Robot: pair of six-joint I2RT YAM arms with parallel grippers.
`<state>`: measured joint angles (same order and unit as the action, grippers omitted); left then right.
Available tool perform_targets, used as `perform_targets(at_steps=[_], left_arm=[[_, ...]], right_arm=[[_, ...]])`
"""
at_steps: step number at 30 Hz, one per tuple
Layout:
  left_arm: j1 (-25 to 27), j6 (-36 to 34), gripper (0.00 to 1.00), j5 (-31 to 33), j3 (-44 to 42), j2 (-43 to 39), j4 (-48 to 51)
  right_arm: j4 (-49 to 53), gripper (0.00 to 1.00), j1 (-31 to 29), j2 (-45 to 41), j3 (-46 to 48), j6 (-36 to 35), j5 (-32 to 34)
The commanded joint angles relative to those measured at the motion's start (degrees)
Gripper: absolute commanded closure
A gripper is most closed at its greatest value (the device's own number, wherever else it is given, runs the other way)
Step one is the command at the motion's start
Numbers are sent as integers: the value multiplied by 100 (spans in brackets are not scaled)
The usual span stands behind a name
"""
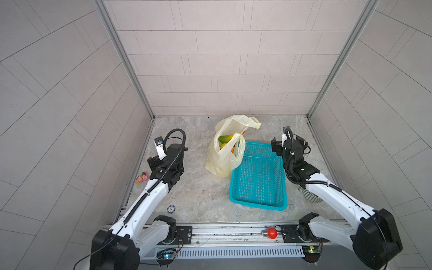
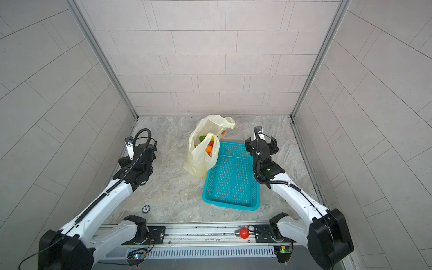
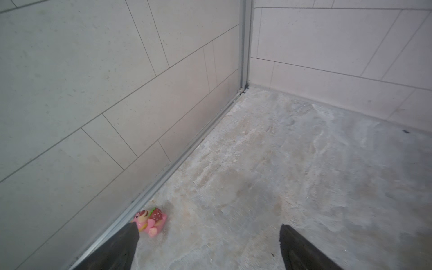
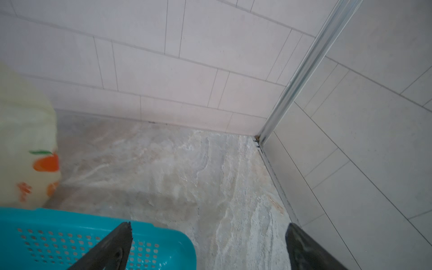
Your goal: Place the fruits into the plastic bag
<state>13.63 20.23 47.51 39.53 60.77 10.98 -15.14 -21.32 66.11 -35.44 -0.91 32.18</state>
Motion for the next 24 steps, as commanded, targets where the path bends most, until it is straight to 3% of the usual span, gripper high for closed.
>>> perform_targets(at_steps=[1,7,9,11,18,22,24], left_arm=[[-257,-753,0,554,-230,415,-1038],[-386,-487,0,363,-297,1525,-1489],[-387,-649,0,197,-502,1754,-2151],[-387,-812,0,-26,-742,1966,-2952],[-385,-1751,0,-885,-955,2560,-4670],[-570,-1904,0,-1517,-1502,2899,-6157],[-611,-1760,0,-1771,-1502,2691,-5736]], right_arm=[[-1863,1,14,361,647,-368,870],[-2548,1,21,932,1313,-42,1077],[-2437,1,29,979,1393,242,1227],[-3078,0,67,1150,1622,27,1235],[-4075,1,256,1774,1757,-858,48],[-4021,1,731,1885,1695,-455,-382],[-3862,1,1196,1890,1714,-42,-1059]])
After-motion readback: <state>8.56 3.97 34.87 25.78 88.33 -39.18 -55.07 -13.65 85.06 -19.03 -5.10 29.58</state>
